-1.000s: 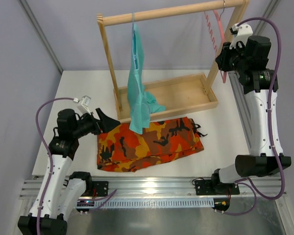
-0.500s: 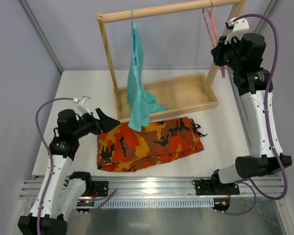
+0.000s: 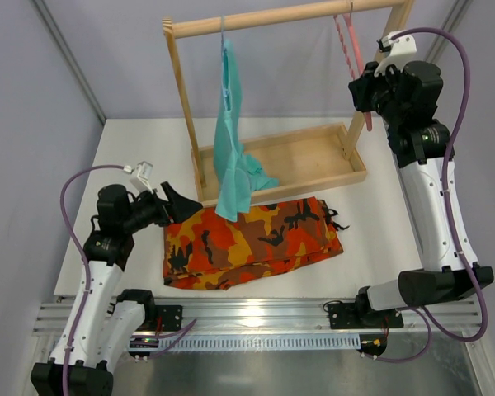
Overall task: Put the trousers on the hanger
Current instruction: Grab a hanger with the right arm
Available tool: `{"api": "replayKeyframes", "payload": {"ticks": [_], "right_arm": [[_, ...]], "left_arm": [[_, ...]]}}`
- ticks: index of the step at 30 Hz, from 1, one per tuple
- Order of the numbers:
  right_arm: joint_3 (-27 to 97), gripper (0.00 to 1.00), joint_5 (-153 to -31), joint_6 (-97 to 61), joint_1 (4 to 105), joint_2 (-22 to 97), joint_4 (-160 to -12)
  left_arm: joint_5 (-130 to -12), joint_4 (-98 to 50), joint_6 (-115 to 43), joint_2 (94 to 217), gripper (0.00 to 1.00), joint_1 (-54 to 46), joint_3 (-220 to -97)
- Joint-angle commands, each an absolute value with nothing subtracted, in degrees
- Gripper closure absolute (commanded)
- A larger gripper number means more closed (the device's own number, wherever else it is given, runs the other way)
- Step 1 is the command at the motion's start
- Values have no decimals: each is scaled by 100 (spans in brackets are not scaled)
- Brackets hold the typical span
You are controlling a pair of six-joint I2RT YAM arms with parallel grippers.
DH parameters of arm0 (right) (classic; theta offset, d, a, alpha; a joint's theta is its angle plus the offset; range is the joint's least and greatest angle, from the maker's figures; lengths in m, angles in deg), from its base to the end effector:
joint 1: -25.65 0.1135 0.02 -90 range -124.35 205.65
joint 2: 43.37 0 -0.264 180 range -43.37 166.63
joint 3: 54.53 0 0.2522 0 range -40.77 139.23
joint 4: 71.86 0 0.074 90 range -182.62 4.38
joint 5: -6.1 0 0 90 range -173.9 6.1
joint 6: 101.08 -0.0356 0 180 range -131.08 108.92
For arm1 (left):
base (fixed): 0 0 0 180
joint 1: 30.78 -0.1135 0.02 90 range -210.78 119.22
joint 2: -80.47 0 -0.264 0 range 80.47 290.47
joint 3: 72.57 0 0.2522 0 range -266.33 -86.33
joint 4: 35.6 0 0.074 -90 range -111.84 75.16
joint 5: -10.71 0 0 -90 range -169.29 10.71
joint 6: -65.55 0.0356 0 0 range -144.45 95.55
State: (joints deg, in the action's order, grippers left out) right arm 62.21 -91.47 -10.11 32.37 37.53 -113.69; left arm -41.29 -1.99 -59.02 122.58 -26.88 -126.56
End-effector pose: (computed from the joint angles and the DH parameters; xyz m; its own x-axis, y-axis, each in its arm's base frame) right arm 0.2888 0.0388 0.5104 -0.0995 -0.0286 -0.9946 -0.2478 0.9688 -0.0031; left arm 0.1639 -0.0331 0.3047 -0.6583 -0.4033 -0.6356 0.3044 0.6296 -0.7148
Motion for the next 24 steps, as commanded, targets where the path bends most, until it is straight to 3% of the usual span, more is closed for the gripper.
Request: {"api": "replayKeyframes", "payload": {"ticks": [1, 14, 24], "right_arm": [[6224, 96, -9164, -1099, 3277, 3362, -10469], [6233, 96, -9419, -1231, 3285, 3055, -10767], [5006, 96, -9426, -1494, 3285, 2088, -11576]], "left_arm": [[-4114, -479, -5961, 12249, 10, -2682, -12632], [-4307, -541, -6251, 12170, 8, -2682, -12667], [-4641, 337, -6137, 13100, 2, -2682, -13274]]}}
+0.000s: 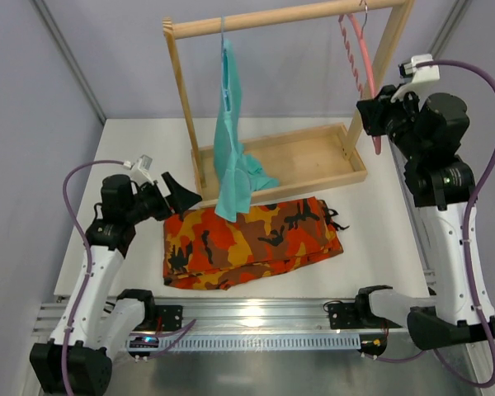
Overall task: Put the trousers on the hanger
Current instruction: Grab a hanger with the right arm, then pass the hanger from the right arm to the left
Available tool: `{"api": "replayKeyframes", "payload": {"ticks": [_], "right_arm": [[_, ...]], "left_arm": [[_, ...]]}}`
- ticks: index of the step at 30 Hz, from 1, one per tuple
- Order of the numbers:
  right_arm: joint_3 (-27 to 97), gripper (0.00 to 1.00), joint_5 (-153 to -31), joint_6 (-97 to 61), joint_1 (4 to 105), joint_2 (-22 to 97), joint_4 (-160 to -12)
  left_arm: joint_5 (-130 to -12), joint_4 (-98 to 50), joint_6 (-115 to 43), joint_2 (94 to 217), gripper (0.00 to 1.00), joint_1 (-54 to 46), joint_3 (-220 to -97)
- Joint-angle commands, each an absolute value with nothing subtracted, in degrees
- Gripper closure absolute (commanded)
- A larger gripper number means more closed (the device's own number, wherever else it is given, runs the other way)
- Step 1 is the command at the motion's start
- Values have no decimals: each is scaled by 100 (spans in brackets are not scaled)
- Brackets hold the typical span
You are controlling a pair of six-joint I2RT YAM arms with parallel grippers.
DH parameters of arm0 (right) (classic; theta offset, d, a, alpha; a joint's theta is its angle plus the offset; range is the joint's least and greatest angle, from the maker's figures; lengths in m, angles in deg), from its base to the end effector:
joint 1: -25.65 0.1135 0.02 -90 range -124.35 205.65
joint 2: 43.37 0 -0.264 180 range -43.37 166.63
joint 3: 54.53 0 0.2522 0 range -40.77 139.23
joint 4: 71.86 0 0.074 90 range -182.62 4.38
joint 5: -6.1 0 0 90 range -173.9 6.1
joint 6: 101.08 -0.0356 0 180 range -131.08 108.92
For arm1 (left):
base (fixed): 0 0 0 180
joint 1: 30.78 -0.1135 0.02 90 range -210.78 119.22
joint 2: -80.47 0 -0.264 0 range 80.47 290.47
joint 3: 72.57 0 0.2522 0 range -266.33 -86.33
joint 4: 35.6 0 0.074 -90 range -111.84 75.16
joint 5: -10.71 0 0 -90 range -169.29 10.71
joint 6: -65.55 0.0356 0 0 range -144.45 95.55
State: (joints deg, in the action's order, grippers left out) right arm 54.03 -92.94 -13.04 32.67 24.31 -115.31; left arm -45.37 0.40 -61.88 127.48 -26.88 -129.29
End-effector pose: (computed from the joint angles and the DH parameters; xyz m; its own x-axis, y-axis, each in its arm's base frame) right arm 0.2171 0.0324 0.5179 -0.0539 0.0274 -0.9982 -0.2748 0.9606 0.0412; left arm 0.1796 -0.0322 0.3033 -0.6886 -0.4586 -0.5617 0.1726 0.6487 -0.7412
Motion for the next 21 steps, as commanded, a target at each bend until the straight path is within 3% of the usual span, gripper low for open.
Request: {"api": "replayKeyframes", "payload": {"ticks": [1, 8, 13, 17, 21], "right_arm": [[4776, 96, -9436, -1695, 3294, 1966, -11585], [2455, 96, -9385, -2784, 3916, 726, -11296], [1014, 96, -8603, -3445, 5653, 611, -10742], [161, 96, -7286, -3981, 6764, 593, -10198], [-973, 96, -7307, -4509, 7573, 628, -9329]], "left_arm": [[-4685, 416, -6128, 13179, 0, -2682, -13361], [-5371, 523, -6471, 13136, 0, -2682, -13257], [-4774, 321, -6497, 13049, 5, -2682, -12897], [-4817, 22, -6918, 12583, 9, -2682, -12405], [-5019, 318, -6622, 12757, 9, -2673, -12324]]}}
